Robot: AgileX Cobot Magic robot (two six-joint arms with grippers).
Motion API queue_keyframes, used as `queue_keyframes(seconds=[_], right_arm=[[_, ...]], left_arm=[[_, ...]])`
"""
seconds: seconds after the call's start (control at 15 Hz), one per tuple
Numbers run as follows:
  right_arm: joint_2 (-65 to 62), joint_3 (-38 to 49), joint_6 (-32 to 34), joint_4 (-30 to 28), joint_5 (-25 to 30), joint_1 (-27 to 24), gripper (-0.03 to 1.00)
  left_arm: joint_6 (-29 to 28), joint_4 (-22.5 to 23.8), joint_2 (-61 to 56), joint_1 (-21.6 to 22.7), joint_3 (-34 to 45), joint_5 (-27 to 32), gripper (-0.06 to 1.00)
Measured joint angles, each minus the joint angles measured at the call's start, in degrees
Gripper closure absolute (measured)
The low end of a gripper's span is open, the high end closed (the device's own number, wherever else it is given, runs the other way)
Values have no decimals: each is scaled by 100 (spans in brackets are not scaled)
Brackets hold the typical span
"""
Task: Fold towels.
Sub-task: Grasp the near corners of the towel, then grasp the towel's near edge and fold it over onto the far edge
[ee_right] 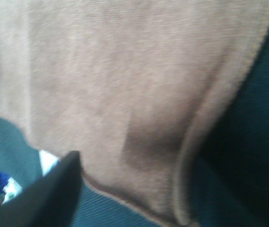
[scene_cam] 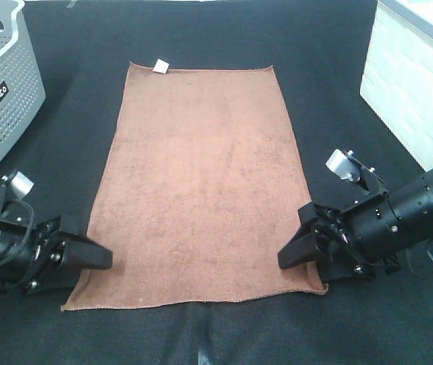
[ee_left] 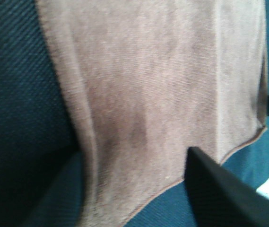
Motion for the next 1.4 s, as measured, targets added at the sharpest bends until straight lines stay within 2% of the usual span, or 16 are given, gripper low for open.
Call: queue_keyframes(seconds=[0.13,0.2,0.33,0.6,0.67,0.8,0.93,1.0,1.07,1.4], right_arm=[[40,0,149,-23,-195,0,57],[63,0,269,-63,-309,0,73],[86,0,355,-115,-390,0,95],[-355,34,837,-579,-441,17,97],[-653,138,1140,-871,-441,17,97],[-985,418,1352,-1094,-470,17,97],[-1152,607,1387,-1123,-476,17,97],[-1484,991,1392,-1129,-476,17,97],[-1484,991,1392,-1129,-476,17,97],[-2338,2108,1398,-1089,-338,23,97]], left_arm=[[-23,29,46,-11,0,-229,65],[-34,69,52,-17,0,-350,88],[-132,143,52,-17,0,-350,94],[-699,710,-40,-17,29,-332,94],[-791,825,-367,-17,149,-390,94],[-928,980,-934,-23,378,-676,94],[-1031,1112,-1232,-23,521,-814,94],[-1318,1484,-1644,-23,888,-957,94],[-1318,1484,-1644,-23,888,-957,94],[-1856,2223,-2492,-23,1662,-951,94]])
